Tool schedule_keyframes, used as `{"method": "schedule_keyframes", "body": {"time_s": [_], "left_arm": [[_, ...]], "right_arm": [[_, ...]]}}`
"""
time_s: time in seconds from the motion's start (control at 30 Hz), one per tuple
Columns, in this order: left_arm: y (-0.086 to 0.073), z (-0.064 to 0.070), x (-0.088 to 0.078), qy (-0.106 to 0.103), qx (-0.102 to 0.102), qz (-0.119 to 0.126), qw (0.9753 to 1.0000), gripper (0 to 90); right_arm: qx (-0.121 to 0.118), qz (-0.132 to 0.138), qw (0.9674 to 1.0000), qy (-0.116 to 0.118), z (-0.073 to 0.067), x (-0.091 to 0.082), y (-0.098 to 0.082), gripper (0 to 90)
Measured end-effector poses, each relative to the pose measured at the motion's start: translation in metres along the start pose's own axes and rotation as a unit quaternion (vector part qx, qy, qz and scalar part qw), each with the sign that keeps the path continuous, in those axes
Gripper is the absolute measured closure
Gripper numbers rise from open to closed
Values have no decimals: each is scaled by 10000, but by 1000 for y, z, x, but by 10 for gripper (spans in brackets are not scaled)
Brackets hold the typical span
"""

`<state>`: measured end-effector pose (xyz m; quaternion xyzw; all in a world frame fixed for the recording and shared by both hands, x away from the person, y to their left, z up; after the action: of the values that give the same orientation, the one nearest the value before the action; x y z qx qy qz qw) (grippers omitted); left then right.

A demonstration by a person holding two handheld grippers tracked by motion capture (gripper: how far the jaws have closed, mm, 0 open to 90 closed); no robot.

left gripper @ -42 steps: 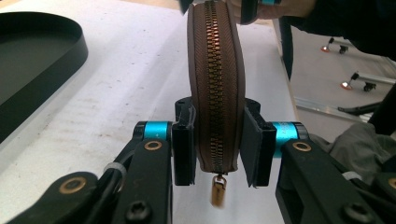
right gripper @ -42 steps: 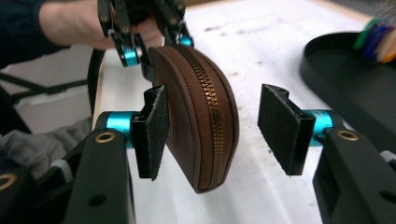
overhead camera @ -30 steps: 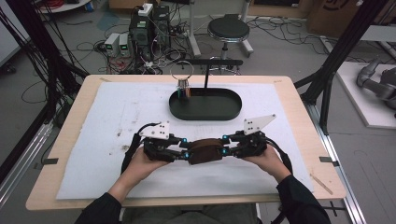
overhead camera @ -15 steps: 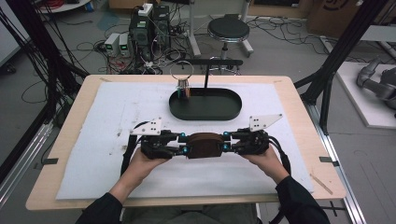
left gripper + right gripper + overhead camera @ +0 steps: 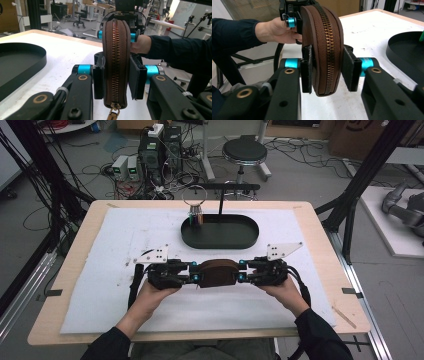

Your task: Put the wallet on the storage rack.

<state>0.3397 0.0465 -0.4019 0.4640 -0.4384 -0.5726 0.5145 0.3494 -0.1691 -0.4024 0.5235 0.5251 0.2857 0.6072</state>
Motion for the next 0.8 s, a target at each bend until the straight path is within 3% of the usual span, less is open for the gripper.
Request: {"method": "schedule_keyframes", "body": {"time_s": [0.1,0.27,0.47,0.63,0.8], "left_arm": [[1,-1,0,76,-22,15,10000,646],[4,-5,-3,365,-51,35,9993,440],[5,-9,-16,723,14,62,9974,391],[4,-10,-30,1163,133,-97,9931,355],[-1,-9,-46,1470,118,-155,9889,342]], "right_arm": [[-1,-7,10000,25,0,-1,0,681],[-58,-34,9999,-106,2,0,-1,699],[5,168,9988,-461,10,-5,3,701],[96,274,9960,-840,23,-9,6,705],[149,280,9928,-1154,35,-9,8,706]]}}
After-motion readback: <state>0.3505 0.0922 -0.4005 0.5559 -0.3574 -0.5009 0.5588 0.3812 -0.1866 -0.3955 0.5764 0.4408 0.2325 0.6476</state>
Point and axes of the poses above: each handheld gripper's, and its own axes: x roughly forward along the jaws, y roughly out of its top, z roughly to its right, the point moved 7 cm from there along x, roughly forward along the jaws, and after that the axes turned 10 degrees about -y, right-handed, at the moved point
